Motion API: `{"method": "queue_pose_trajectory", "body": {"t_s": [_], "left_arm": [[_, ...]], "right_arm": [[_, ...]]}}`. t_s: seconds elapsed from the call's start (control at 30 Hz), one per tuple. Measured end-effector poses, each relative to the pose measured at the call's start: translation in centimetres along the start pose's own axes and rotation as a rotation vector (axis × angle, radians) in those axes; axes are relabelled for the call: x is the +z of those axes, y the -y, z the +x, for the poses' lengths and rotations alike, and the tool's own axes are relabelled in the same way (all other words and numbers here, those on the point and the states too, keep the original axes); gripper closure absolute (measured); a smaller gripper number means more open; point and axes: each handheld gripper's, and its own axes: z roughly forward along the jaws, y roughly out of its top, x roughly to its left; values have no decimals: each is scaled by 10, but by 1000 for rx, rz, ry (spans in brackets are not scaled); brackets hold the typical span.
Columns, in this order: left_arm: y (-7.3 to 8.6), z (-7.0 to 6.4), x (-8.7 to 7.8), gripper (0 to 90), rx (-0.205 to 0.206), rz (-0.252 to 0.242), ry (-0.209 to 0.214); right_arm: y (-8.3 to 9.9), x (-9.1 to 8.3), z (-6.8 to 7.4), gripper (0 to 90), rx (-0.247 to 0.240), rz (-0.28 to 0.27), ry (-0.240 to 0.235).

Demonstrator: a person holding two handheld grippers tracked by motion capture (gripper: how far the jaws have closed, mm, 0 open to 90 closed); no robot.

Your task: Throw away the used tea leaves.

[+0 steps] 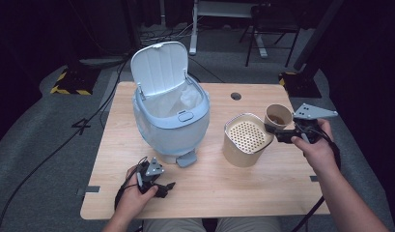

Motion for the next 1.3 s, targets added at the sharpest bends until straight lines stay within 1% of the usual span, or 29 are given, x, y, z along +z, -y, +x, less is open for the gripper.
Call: {"method": "queue_pose_trajectory", "body": {"t_s": [0.2,0.33,0.47,0.53,0.6,0.63,0.7,0.73,0.8,0.87,0.93,0.97,1.0,1.03,1.07,1.2,1.27,1.3], "left_arm": [[0,0,0,177,0,-1,1],[0,0,0,178,2,0,1],[0,0,0,178,2,0,1],[0,0,0,178,3,0,1],[0,0,0,178,2,0,1],[0,0,0,178,2,0,1],[0,0,0,178,3,0,2],[0,0,0,178,2,0,1],[0,0,0,178,2,0,2],[0,0,0,178,2,0,2],[0,0,0,178,2,0,2],[0,0,0,178,1,0,2],[0,0,0,178,2,0,2],[0,0,0,178,2,0,2],[0,0,0,178,2,0,2],[0,0,0,178,2,0,1],[0,0,0,178,2,0,2],[0,0,0,178,2,0,2]], "right_arm": [[-3,20,-7,313,-107,11,30],[-6,26,-7,313,-191,17,72],[-8,32,-2,314,-383,73,175],[-9,34,2,315,-447,101,213],[-10,35,6,314,-499,126,240],[-11,36,9,314,-552,145,266],[-11,39,16,314,-652,184,302],[-12,41,18,314,-686,196,317],[-12,43,23,314,-719,208,321],[-12,46,27,314,-782,218,324],[-12,49,33,315,-839,238,349],[-12,51,35,315,-872,247,354],[-11,54,38,315,-921,267,367],[-10,57,42,316,-977,294,394],[-10,57,42,316,-977,294,394],[-9,61,49,317,-1080,346,454],[-10,63,51,318,-1128,357,473],[-9,64,53,317,-1157,369,492]]}}
